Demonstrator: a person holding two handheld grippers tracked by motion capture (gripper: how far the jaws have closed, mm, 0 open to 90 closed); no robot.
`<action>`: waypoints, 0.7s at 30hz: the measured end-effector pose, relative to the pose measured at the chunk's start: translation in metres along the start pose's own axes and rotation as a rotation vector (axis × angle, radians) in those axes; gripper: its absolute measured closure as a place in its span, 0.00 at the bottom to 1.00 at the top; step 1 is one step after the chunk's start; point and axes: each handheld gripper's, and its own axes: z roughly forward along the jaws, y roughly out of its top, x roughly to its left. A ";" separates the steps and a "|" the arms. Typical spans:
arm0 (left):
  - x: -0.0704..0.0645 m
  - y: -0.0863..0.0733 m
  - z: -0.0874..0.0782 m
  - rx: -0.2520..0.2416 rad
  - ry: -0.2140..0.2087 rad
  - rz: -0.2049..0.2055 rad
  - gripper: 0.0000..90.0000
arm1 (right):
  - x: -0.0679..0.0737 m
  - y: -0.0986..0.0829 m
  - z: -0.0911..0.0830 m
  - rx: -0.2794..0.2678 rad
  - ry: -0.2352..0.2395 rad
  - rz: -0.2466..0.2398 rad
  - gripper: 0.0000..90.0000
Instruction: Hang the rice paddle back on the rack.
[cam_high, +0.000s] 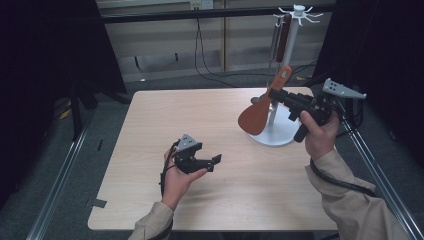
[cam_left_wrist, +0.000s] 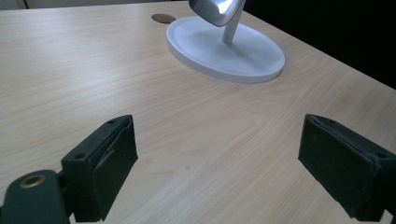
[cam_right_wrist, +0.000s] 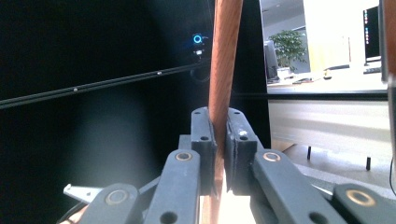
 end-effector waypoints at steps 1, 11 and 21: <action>0.000 0.000 0.000 0.005 0.000 0.001 0.12 | -0.002 0.005 0.001 0.004 0.003 -0.001 0.94; 0.001 -0.001 -0.001 -0.005 0.003 -0.025 0.11 | -0.013 0.023 0.004 -0.020 0.009 -0.015 0.94; 0.005 -0.002 -0.004 -0.002 0.016 -0.023 0.10 | -0.031 0.041 0.011 -0.016 -0.007 -0.024 0.94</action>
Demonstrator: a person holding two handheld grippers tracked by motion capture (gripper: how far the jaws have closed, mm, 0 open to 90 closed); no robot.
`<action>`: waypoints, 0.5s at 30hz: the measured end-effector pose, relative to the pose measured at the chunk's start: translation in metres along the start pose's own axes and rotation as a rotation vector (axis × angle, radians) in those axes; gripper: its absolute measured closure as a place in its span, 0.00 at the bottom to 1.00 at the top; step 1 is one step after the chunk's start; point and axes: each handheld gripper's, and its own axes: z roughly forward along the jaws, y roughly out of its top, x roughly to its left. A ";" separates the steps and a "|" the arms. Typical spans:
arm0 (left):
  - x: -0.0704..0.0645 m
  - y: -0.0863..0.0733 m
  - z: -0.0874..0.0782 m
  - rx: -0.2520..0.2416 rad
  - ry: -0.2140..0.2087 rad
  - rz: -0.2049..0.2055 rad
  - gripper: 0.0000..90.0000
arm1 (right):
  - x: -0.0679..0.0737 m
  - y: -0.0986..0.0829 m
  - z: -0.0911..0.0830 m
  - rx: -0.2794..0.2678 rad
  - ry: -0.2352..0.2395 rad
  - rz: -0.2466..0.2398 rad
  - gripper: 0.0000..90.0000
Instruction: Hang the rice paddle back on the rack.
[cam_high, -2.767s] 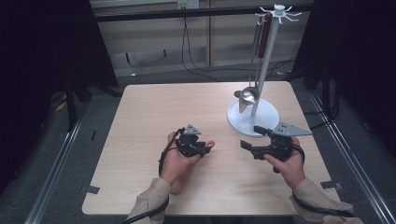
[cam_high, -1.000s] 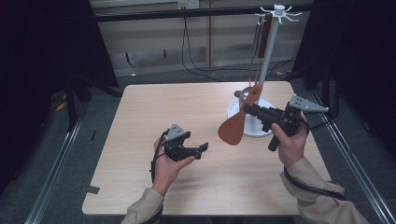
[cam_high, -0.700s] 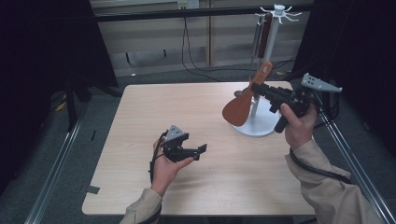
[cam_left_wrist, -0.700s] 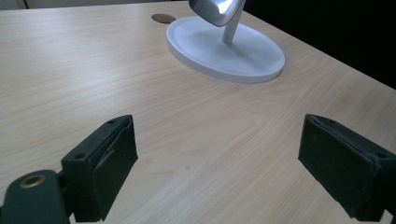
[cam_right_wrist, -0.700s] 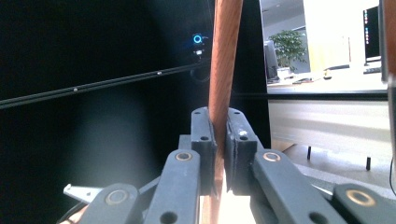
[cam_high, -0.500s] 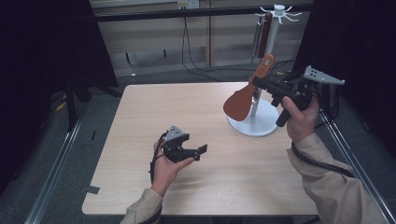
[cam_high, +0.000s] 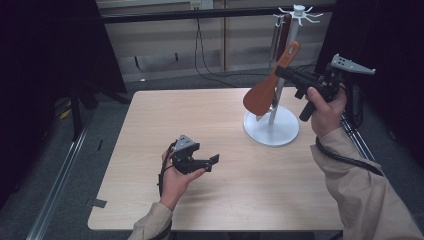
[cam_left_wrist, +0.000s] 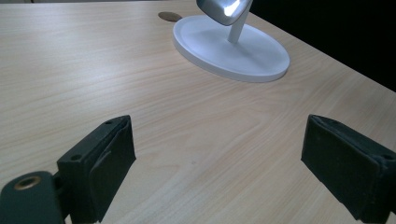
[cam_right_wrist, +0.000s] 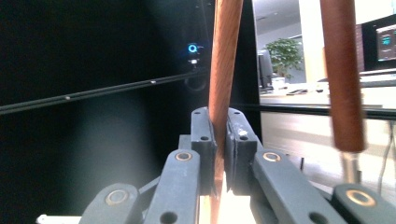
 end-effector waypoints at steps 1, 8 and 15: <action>0.000 0.000 0.000 -0.001 0.000 0.000 0.10 | -0.001 0.001 0.000 0.000 -0.006 -0.002 0.94; -0.002 0.000 0.001 -0.002 -0.004 0.010 0.10 | -0.012 0.012 0.000 -0.013 -0.018 0.000 0.94; 0.000 0.001 -0.001 -0.020 0.007 0.003 0.10 | -0.017 0.018 0.005 -0.024 -0.007 -0.009 0.94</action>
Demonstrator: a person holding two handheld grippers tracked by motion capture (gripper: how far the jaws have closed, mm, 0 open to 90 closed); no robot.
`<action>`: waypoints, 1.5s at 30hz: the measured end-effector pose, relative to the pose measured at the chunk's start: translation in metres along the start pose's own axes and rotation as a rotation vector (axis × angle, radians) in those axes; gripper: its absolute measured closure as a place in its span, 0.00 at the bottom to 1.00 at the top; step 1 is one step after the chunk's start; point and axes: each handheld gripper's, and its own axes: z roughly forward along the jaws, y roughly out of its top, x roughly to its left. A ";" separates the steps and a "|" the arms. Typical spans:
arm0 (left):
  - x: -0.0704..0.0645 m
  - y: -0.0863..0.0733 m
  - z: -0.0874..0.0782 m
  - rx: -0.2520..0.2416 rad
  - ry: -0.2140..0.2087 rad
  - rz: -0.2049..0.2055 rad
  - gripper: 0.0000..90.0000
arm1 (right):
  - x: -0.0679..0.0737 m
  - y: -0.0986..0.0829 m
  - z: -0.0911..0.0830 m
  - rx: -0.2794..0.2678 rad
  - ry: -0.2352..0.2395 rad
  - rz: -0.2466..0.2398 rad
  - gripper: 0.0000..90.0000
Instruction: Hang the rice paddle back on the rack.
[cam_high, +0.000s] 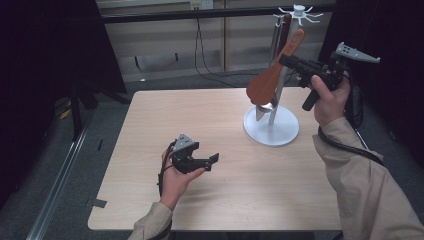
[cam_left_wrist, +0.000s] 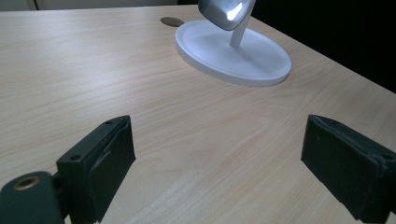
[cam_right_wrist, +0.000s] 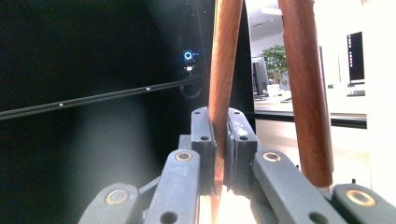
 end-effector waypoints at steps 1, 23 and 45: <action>0.000 0.000 0.000 0.001 0.001 0.003 0.10 | 0.000 0.000 0.001 0.000 0.000 0.001 0.94; 0.004 0.002 -0.006 -0.003 0.004 0.007 0.11 | -0.024 0.013 0.009 -0.028 -0.022 0.039 0.94; -0.001 0.001 -0.004 0.013 -0.001 0.020 0.11 | -0.035 0.008 -0.011 -0.033 -0.146 0.067 0.81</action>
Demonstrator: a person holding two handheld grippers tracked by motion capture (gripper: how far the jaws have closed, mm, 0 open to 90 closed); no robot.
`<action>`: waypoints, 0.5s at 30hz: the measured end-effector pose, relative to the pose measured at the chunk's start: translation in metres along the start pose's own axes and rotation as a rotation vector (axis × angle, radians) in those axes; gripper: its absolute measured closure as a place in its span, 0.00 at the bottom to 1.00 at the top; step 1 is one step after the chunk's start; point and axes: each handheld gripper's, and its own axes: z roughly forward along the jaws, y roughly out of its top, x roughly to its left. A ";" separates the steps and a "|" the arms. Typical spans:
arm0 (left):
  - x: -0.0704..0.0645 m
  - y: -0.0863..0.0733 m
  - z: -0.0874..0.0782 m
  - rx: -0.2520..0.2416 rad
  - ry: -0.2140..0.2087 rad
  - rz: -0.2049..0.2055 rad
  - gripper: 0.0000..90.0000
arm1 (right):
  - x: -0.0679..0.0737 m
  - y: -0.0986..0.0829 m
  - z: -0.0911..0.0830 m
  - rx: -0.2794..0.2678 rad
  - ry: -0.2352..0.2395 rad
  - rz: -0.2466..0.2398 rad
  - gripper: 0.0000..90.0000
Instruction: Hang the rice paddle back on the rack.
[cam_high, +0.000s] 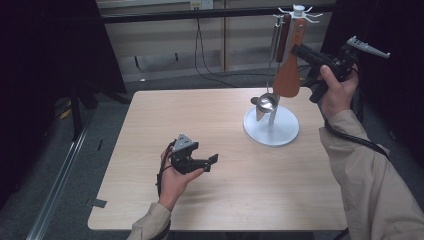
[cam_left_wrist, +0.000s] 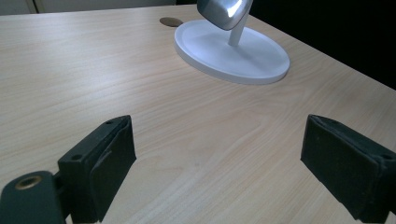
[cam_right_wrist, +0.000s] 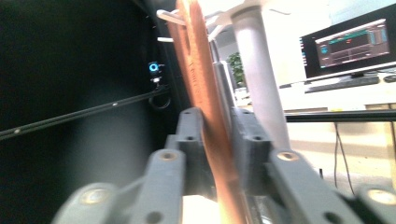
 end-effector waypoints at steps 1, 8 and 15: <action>0.000 0.000 0.000 0.001 0.000 0.000 0.11 | -0.001 -0.001 0.000 -0.004 -0.009 0.005 0.78; 0.000 0.001 0.000 -0.002 0.005 0.007 0.11 | 0.006 -0.005 -0.011 0.006 -0.077 -0.083 0.48; -0.002 0.004 0.001 -0.006 0.000 0.017 0.10 | 0.024 -0.020 -0.032 -0.001 -0.125 -0.148 0.25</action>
